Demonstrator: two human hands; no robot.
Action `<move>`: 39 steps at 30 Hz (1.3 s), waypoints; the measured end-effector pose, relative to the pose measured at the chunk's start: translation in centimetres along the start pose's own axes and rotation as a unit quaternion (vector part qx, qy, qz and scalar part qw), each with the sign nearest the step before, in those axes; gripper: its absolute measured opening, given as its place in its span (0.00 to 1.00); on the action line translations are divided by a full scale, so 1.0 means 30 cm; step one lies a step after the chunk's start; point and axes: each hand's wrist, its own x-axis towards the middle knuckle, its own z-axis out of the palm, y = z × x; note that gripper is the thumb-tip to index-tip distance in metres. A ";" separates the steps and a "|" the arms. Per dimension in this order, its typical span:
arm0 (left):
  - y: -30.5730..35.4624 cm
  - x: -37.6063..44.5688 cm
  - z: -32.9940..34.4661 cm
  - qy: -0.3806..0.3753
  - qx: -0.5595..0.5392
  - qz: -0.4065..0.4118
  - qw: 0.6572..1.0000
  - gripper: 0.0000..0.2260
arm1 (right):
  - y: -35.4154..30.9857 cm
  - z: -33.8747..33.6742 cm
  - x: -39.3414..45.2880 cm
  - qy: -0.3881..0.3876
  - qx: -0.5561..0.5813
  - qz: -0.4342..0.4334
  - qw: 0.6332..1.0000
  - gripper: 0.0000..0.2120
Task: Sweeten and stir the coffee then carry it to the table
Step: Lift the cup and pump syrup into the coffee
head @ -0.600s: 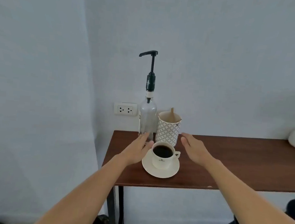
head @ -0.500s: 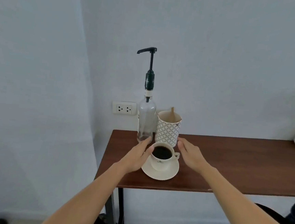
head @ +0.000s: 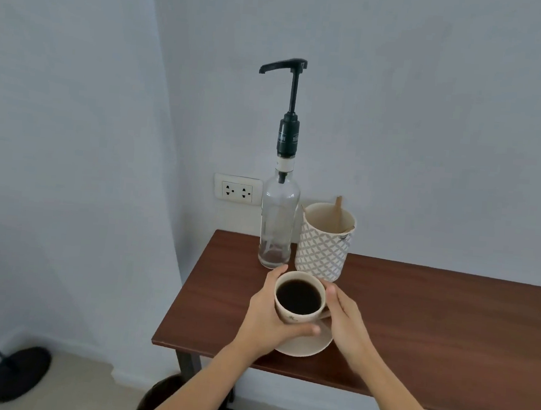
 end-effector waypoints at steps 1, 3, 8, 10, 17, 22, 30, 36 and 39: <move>-0.001 0.000 0.006 0.015 0.004 0.006 1.000 0.43 | 0.002 0.003 0.002 -0.002 0.007 0.001 1.000 0.17; -0.004 0.002 0.010 0.037 0.005 0.022 0.999 0.41 | 0.001 0.008 0.004 -0.006 0.015 0.004 1.000 0.17; 0.006 0.015 -0.018 0.063 0.010 0.047 0.997 0.37 | -0.025 0.026 0.013 -0.004 0.030 0.007 1.000 0.17; 0.021 0.026 -0.046 0.070 0.014 0.054 0.996 0.37 | -0.056 0.033 0.022 -0.004 0.028 0.000 1.000 0.17; 0.116 0.107 -0.197 0.082 0.001 0.065 0.995 0.35 | -0.289 0.058 0.075 -0.037 -0.039 -0.087 0.995 0.18; 0.222 0.203 -0.322 0.113 0.005 0.069 0.991 0.36 | -0.511 0.081 0.193 0.074 -0.059 -0.179 0.979 0.19; 0.410 0.402 -0.519 0.156 0.007 0.062 0.986 0.39 | -0.889 0.093 0.470 0.121 0.009 -0.221 0.968 0.21; 0.496 0.521 -0.589 0.180 0.016 0.053 0.982 0.39 | -1.004 0.141 0.534 0.085 0.071 -0.214 0.971 0.17; 0.514 0.554 -0.596 0.190 0.018 0.046 0.981 0.41 | -1.004 0.166 0.537 0.109 0.120 -0.229 0.960 0.16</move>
